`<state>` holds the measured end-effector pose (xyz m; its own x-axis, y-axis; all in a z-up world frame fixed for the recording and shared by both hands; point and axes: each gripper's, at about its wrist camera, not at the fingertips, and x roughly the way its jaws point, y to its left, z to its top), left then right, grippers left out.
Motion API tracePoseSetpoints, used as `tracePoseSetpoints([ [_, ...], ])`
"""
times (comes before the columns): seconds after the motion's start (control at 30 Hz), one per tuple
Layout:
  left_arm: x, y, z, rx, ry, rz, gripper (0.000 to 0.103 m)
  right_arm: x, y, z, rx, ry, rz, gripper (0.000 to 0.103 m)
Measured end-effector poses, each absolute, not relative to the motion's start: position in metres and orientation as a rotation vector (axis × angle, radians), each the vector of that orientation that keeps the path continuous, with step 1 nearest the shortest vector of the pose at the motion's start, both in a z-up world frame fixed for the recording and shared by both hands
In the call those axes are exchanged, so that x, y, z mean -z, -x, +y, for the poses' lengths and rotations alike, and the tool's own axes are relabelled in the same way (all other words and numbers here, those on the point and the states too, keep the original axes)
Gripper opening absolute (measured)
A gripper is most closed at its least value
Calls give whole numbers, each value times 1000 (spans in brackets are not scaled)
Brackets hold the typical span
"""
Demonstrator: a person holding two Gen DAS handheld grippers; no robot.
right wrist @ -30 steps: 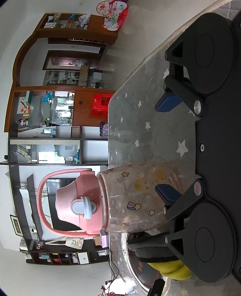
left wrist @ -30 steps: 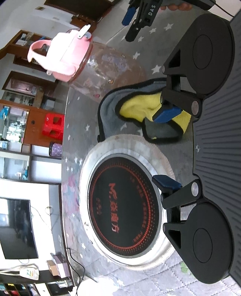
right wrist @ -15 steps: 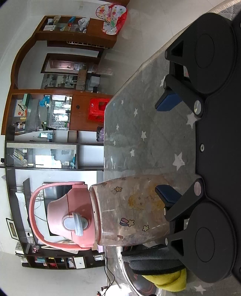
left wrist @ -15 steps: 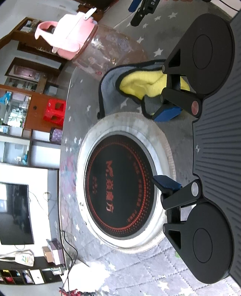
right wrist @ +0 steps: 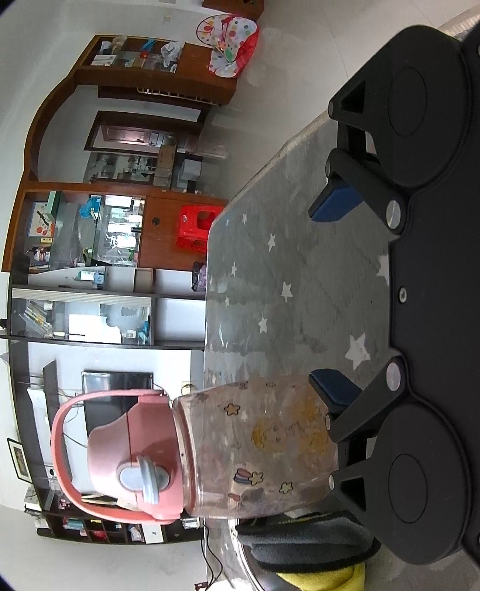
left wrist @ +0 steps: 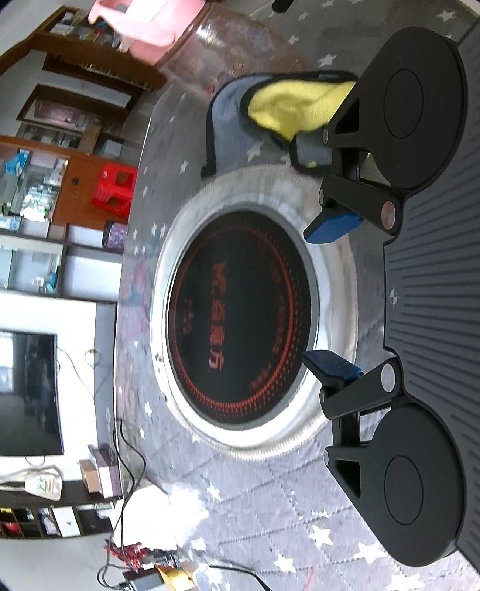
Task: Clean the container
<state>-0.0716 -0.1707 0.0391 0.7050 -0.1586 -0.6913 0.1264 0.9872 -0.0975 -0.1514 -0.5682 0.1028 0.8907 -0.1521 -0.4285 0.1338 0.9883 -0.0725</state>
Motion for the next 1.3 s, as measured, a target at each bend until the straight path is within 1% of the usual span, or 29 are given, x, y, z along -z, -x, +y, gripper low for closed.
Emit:
tracePoseSetpoints([
  [0.2, -35, 64, -157, 121, 34, 766, 65, -103, 149, -575, 157, 9, 463, 89],
  [1.3, -14, 31, -92, -27, -31, 733, 67, -87, 115, -597, 181, 35, 523, 89],
])
